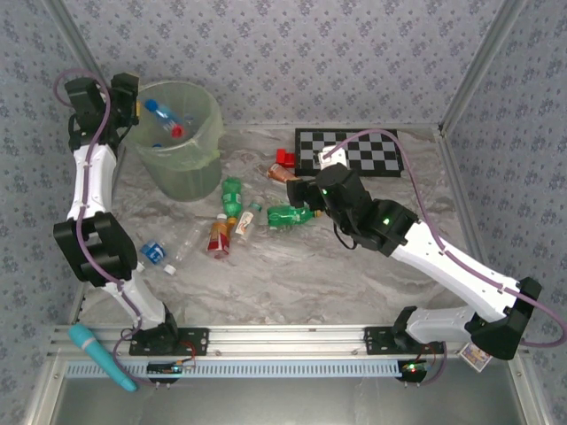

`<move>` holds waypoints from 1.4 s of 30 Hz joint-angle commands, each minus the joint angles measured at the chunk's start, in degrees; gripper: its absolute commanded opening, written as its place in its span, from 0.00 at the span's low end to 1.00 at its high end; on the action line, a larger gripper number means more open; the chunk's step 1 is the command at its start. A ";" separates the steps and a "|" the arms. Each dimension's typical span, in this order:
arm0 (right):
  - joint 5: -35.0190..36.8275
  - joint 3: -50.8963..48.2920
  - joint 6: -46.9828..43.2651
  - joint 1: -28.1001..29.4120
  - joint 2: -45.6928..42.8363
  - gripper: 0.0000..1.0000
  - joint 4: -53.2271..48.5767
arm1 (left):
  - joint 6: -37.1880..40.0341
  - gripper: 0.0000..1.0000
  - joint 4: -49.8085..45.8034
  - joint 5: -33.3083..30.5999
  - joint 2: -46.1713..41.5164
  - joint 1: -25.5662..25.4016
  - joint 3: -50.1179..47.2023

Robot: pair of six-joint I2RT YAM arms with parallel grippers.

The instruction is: Put the plastic bottles in the bin

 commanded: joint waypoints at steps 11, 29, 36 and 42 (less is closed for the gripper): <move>-0.84 0.56 -0.38 -1.19 0.62 1.00 -0.06 | 6.41 0.95 -6.31 -0.75 -5.77 0.13 1.88; -9.00 0.43 5.61 -8.01 9.00 0.99 -2.82 | 20.99 0.97 -18.30 2.47 -21.69 -3.33 -6.75; -16.01 0.17 5.54 -16.19 14.70 1.00 -2.45 | 24.38 1.00 -20.87 1.55 -28.25 -9.70 -12.73; -23.63 1.40 0.98 -20.21 20.97 1.00 0.66 | 26.53 1.00 -23.02 -0.29 -32.99 -14.85 -17.62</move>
